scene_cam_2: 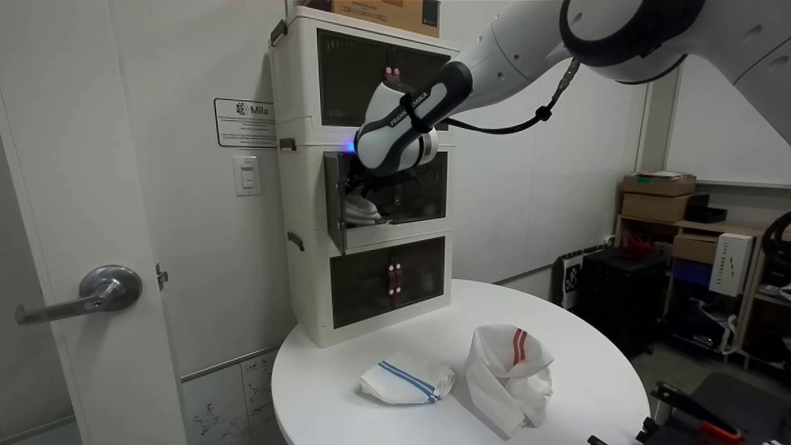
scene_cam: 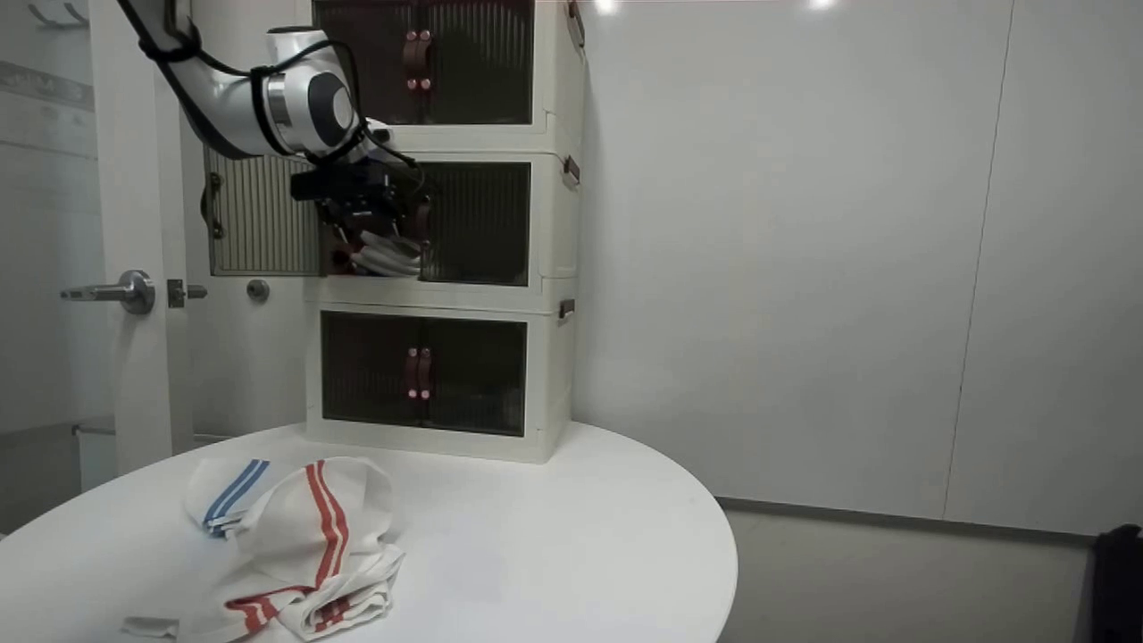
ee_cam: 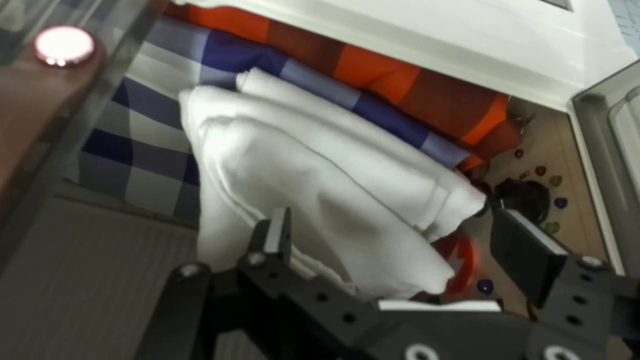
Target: Remove one towel from the middle cabinet
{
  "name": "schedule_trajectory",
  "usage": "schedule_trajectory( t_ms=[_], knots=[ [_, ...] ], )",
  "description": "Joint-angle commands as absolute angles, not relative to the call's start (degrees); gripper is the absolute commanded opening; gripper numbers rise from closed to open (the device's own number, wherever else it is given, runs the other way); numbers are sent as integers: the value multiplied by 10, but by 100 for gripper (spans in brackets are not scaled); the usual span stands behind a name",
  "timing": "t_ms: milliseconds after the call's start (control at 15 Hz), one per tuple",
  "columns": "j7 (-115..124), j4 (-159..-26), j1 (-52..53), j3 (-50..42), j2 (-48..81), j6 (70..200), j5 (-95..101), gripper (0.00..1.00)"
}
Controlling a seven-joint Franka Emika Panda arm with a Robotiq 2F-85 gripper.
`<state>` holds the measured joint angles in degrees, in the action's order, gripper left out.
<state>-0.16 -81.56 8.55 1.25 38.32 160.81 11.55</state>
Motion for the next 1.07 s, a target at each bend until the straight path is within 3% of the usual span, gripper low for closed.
schedule_trajectory(
  t_ms=[0,67,133,667,933,1000],
  knots=[
    [-11,-754,100,-4,424,1617,122,99],
    [-10,-749,102,-7,426,1620,123,93],
    [-10,-745,104,-9,429,1622,123,78],
    [-12,-736,107,-15,441,1634,122,18],
    [-17,-727,104,-13,451,1641,120,25],
    [-18,-726,104,-12,453,1642,120,13]
  ],
)
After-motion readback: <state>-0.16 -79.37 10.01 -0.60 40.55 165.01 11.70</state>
